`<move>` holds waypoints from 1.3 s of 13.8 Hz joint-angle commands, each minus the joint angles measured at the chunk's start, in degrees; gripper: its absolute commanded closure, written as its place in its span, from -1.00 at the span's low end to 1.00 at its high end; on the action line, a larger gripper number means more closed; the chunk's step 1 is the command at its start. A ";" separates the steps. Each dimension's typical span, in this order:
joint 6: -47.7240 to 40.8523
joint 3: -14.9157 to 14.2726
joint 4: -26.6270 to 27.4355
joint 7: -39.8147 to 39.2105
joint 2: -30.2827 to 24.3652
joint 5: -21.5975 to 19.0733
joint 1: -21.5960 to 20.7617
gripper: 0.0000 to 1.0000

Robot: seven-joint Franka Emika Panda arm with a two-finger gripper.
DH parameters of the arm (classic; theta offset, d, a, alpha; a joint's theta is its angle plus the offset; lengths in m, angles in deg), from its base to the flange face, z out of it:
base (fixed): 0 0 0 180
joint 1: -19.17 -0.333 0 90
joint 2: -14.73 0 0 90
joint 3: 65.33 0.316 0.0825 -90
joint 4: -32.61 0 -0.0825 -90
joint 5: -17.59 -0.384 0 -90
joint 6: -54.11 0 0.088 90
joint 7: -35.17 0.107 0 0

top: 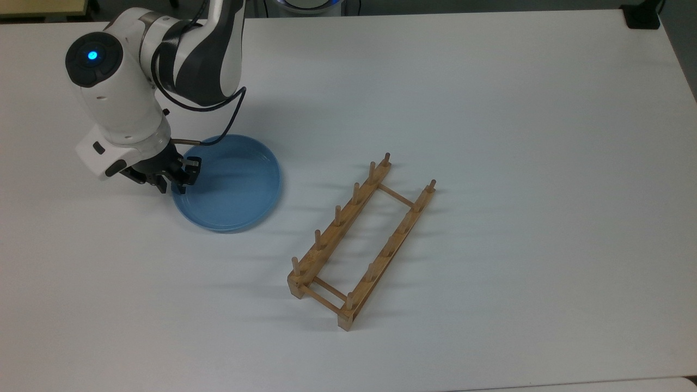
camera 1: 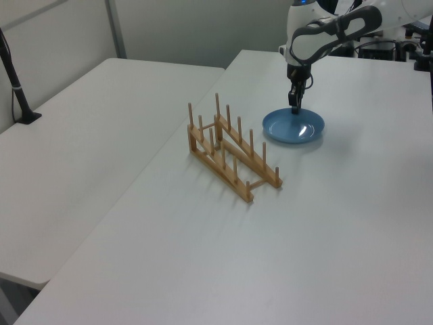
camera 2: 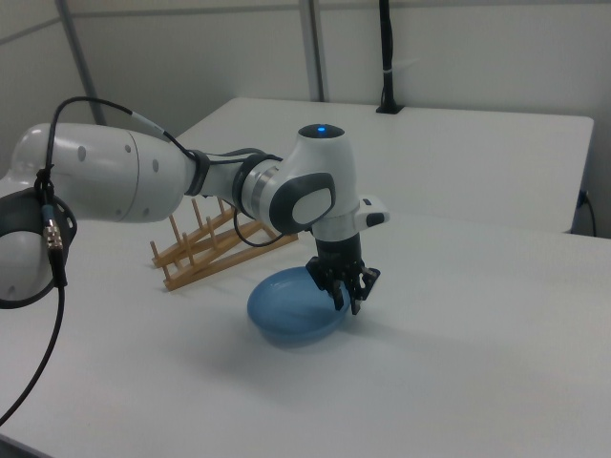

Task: Place plate in plate rack
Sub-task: 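Close the gripper on the blue plate's rim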

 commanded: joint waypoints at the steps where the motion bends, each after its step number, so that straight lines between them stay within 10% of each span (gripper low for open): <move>1: -0.03 -0.84 0.88 -1.56 -0.95 -1.85 -0.81 0.46; 18: -5.83 -0.75 0.79 -2.00 -5.95 -1.94 -0.99 0.96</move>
